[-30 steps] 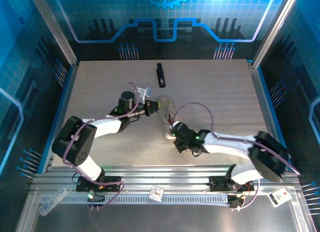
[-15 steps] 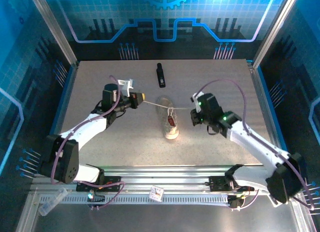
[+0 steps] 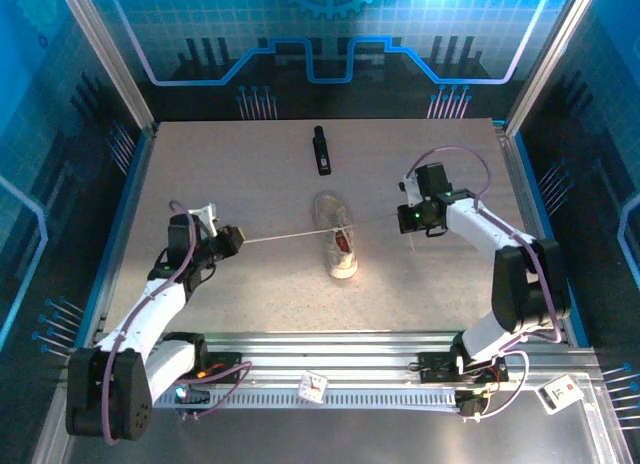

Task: Tie the shoes

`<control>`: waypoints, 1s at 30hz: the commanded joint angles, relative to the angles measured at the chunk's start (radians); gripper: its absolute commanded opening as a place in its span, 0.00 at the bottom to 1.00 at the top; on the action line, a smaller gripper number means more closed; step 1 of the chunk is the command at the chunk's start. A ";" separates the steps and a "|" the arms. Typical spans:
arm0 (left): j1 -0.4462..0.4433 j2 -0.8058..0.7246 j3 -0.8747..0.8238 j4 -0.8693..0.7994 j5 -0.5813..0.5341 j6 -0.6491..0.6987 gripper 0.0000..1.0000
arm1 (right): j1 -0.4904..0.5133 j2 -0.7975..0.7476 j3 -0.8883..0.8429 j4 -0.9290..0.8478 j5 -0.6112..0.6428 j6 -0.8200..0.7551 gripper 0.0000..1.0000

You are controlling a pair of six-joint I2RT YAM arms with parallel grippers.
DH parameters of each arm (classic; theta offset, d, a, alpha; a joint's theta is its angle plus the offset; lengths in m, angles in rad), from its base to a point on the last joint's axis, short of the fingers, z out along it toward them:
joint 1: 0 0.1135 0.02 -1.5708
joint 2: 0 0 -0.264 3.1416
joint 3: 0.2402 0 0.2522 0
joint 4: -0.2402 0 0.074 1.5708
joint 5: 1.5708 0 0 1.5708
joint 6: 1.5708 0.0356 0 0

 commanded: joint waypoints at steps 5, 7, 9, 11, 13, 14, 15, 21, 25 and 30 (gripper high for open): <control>0.139 0.038 -0.027 -0.035 0.146 -0.040 0.00 | -0.109 0.071 0.022 -0.029 0.001 -0.013 0.00; 0.184 0.058 -0.025 -0.036 0.199 -0.041 0.00 | -0.131 0.078 0.032 -0.041 0.003 -0.023 0.00; 0.217 0.070 -0.018 -0.051 0.240 -0.031 0.00 | -0.149 0.086 0.041 -0.051 0.002 -0.033 0.00; 0.240 0.082 -0.019 -0.042 0.275 -0.040 0.00 | -0.158 0.104 0.060 -0.070 -0.001 -0.038 0.00; 0.242 0.099 -0.013 -0.043 0.287 -0.041 0.00 | -0.152 0.125 0.073 -0.082 -0.004 -0.043 0.00; 0.242 0.110 -0.010 -0.045 0.292 -0.044 0.00 | -0.147 0.138 0.077 -0.086 -0.006 -0.043 0.00; 0.242 0.116 -0.009 -0.047 0.295 -0.045 0.00 | -0.139 0.146 0.079 -0.088 -0.002 -0.043 0.00; 0.242 0.097 -0.034 -0.061 0.273 -0.092 0.00 | -0.126 0.173 0.066 -0.075 -0.022 -0.029 0.00; 0.195 0.101 -0.039 -0.077 0.250 -0.107 0.00 | -0.072 0.184 0.079 -0.078 -0.063 -0.064 0.00; 0.024 0.144 -0.024 -0.096 0.118 -0.160 0.00 | 0.031 0.194 0.088 -0.096 -0.045 -0.087 0.05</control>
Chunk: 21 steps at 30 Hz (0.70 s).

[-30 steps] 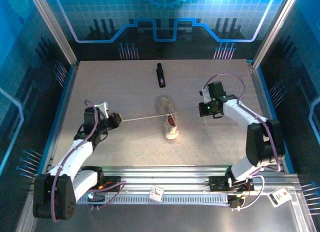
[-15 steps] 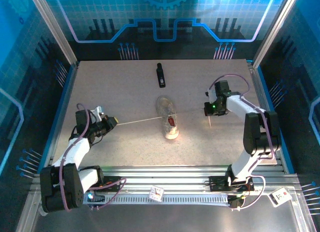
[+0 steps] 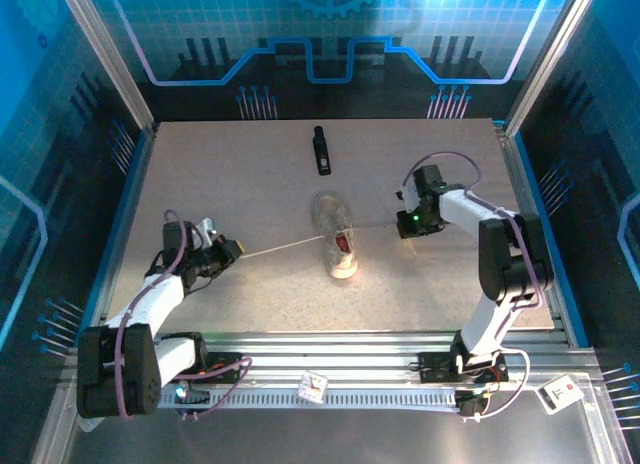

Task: Tie the shoes

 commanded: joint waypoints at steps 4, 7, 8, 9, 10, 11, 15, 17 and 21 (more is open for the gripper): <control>-0.120 0.039 0.008 -0.077 -0.178 -0.059 0.28 | 0.074 0.018 0.016 -0.034 0.002 0.001 0.26; -0.121 0.011 0.060 -0.178 -0.198 0.006 0.39 | 0.089 -0.014 0.011 -0.048 -0.002 0.005 0.42; -0.120 -0.009 0.084 -0.218 -0.205 0.039 0.41 | 0.092 -0.031 0.009 -0.053 -0.010 0.000 0.46; -0.121 -0.027 0.108 -0.248 -0.213 0.067 0.42 | 0.094 -0.049 0.009 -0.059 -0.019 -0.005 0.49; -0.122 -0.047 0.134 -0.273 -0.212 0.105 0.43 | 0.096 -0.070 0.008 -0.067 -0.026 -0.011 0.51; -0.122 -0.062 0.156 -0.276 -0.188 0.145 0.43 | 0.097 -0.092 0.006 -0.074 -0.034 -0.020 0.53; -0.194 -0.055 0.243 -0.251 -0.093 0.348 0.43 | 0.112 -0.168 0.002 -0.088 -0.061 -0.056 0.55; -0.284 -0.009 0.301 -0.261 -0.110 0.489 0.43 | 0.129 -0.195 -0.002 -0.088 -0.057 -0.068 0.56; -0.431 0.139 0.395 -0.264 -0.149 0.731 0.48 | 0.157 -0.232 -0.025 -0.056 -0.065 -0.050 0.56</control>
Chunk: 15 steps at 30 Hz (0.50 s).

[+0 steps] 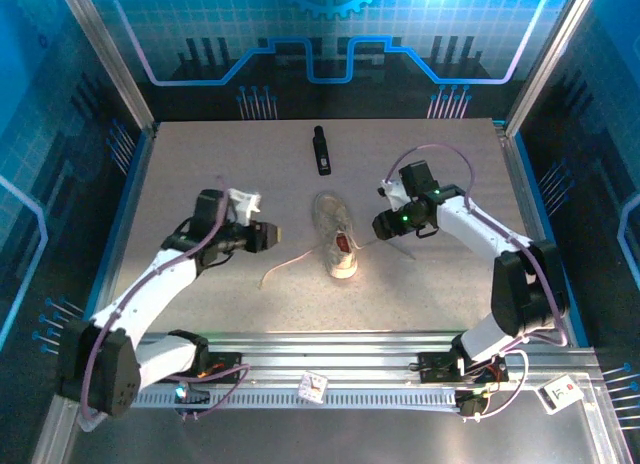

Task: Tie the shoes

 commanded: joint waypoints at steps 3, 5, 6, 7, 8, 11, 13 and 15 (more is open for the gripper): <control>-0.163 0.230 0.115 -0.055 -0.044 0.426 0.52 | 0.025 -0.042 -0.057 0.050 -0.062 0.028 0.56; -0.197 0.331 0.173 -0.083 -0.065 0.473 0.53 | 0.026 -0.045 -0.076 0.085 -0.078 0.052 0.56; -0.205 0.367 0.192 -0.088 -0.076 0.481 0.53 | 0.027 -0.043 -0.080 0.096 -0.086 0.060 0.56; -0.211 0.406 0.210 -0.092 -0.081 0.491 0.53 | 0.028 -0.037 -0.084 0.107 -0.094 0.066 0.56; -0.219 0.441 0.235 -0.111 -0.102 0.505 0.54 | 0.027 -0.030 -0.081 0.113 -0.100 0.072 0.56; -0.231 0.519 0.279 -0.140 -0.123 0.546 0.55 | 0.031 -0.005 -0.068 0.116 -0.111 0.078 0.56; -0.232 0.556 0.298 -0.152 -0.129 0.565 0.55 | 0.033 0.009 -0.057 0.115 -0.113 0.080 0.56; -0.232 0.589 0.308 -0.153 -0.132 0.588 0.56 | 0.033 0.020 -0.049 0.114 -0.112 0.080 0.56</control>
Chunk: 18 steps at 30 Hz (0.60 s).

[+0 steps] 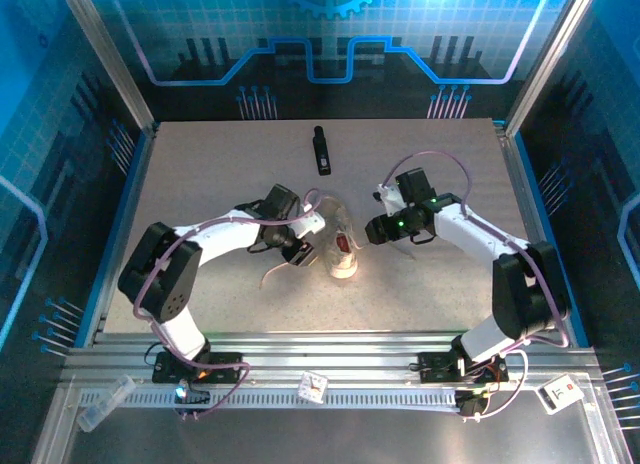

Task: Tie the shoes

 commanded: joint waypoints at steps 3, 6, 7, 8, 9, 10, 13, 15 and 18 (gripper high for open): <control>-0.009 0.088 0.050 -0.056 -0.025 0.121 0.56 | 0.013 0.037 0.033 0.011 -0.024 0.015 0.56; -0.010 0.135 0.063 -0.077 -0.037 0.139 0.56 | 0.013 0.046 0.041 0.012 -0.023 0.020 0.56; -0.010 0.141 0.062 -0.080 -0.038 0.141 0.54 | 0.013 0.047 0.043 0.012 -0.025 0.022 0.56; -0.010 0.139 0.055 -0.077 -0.038 0.141 0.50 | 0.013 0.046 0.042 0.014 -0.024 0.026 0.56; -0.010 0.133 0.048 -0.074 -0.035 0.141 0.45 | 0.013 0.045 0.043 0.016 -0.026 0.028 0.56; -0.009 0.119 0.038 -0.068 -0.029 0.138 0.35 | 0.013 0.043 0.042 0.018 -0.026 0.030 0.56; -0.006 0.041 0.002 -0.042 -0.005 0.104 0.07 | 0.013 0.029 0.034 0.029 -0.036 0.035 0.56; -0.005 -0.033 -0.023 -0.019 0.012 0.083 0.00 | 0.013 0.020 0.024 0.042 -0.051 0.035 0.56; -0.004 -0.144 -0.045 -0.004 0.044 0.036 0.00 | 0.013 0.014 -0.004 0.075 -0.087 0.048 0.56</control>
